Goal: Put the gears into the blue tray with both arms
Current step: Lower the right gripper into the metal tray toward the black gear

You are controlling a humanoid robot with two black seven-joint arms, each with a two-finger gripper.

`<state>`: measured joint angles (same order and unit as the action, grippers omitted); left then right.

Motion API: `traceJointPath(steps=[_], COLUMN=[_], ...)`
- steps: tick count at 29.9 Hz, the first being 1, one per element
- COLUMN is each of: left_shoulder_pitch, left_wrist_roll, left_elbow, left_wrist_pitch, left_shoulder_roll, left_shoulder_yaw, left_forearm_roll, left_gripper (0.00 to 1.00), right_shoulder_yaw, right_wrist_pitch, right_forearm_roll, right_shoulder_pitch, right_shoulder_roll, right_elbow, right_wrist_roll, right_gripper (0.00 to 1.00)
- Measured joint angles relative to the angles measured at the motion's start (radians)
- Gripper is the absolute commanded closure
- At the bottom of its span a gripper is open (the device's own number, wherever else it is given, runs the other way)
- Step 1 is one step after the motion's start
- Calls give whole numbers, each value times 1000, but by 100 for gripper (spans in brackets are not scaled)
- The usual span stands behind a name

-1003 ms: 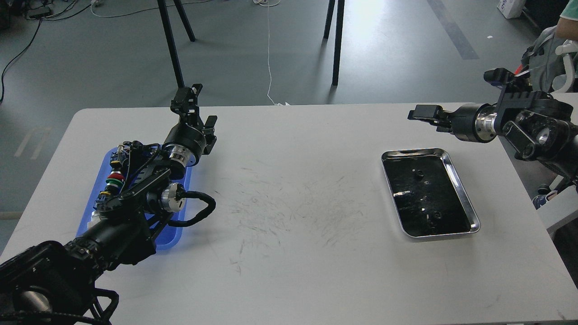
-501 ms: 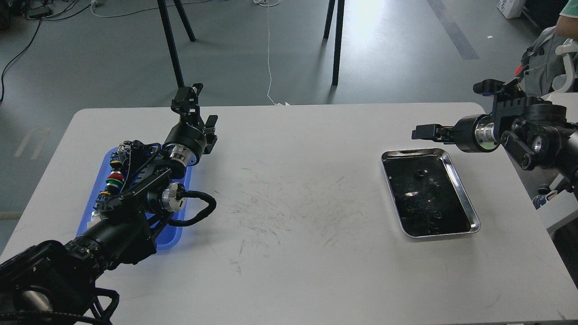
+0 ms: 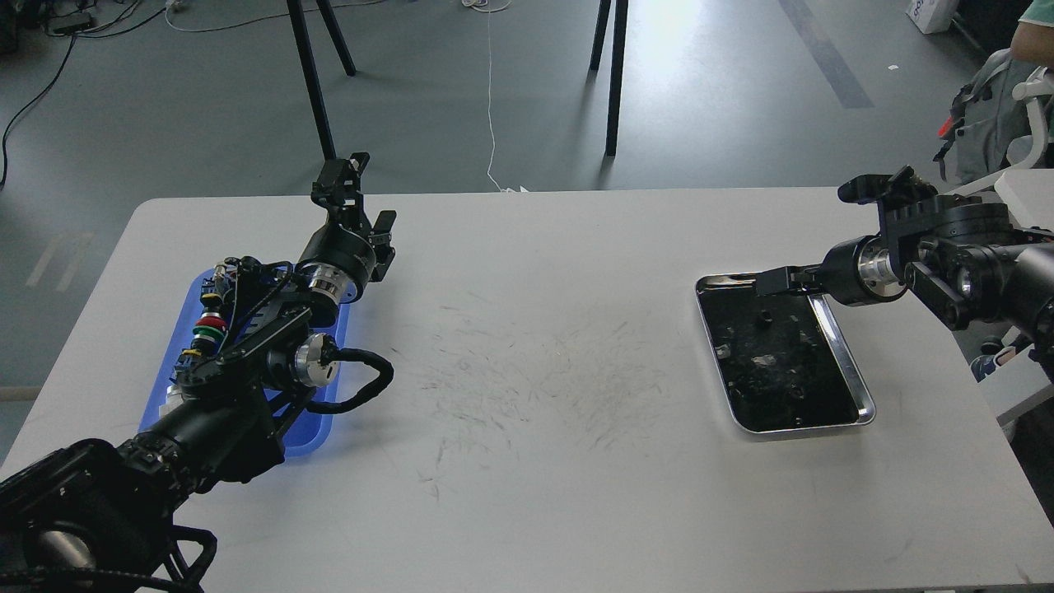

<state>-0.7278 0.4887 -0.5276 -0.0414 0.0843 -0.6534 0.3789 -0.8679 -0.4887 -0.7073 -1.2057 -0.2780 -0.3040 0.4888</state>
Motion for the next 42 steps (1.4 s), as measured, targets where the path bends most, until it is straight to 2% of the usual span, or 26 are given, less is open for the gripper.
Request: traceJointPath(steps=[8,14,20,22,42], left_shoulder_pitch=[0,0,3,4,10], left_wrist_roll=[0,0,0,0,0], left_elbow=[0,0,0,0,0], left_wrist_pitch=[1,1,1,0,0], left_shoulder_roll=[0,0,-1,-1,1], left_shoulder_yaw=[0,0,0,0,0], left_forearm_roll=[0,0,0,0,0], left_gripper=[2,2,2,2,2], right_shoulder_yaw=[-1,1,1,1,-2], right_wrist_pitch=[0,0,0,0,0], right_forearm_roll=[-42,-45,-45,-45,-44], right_shoulder_pitch=[-39,-45,-42,-42,-32], right_shoulder_roll=[-4,0,-1,-2,-3], right_elbow=[-81,-99,-99,-99,-98], right_wrist_roll=[0,0,0,0,0], right_gripper=[3,7,16,24,31])
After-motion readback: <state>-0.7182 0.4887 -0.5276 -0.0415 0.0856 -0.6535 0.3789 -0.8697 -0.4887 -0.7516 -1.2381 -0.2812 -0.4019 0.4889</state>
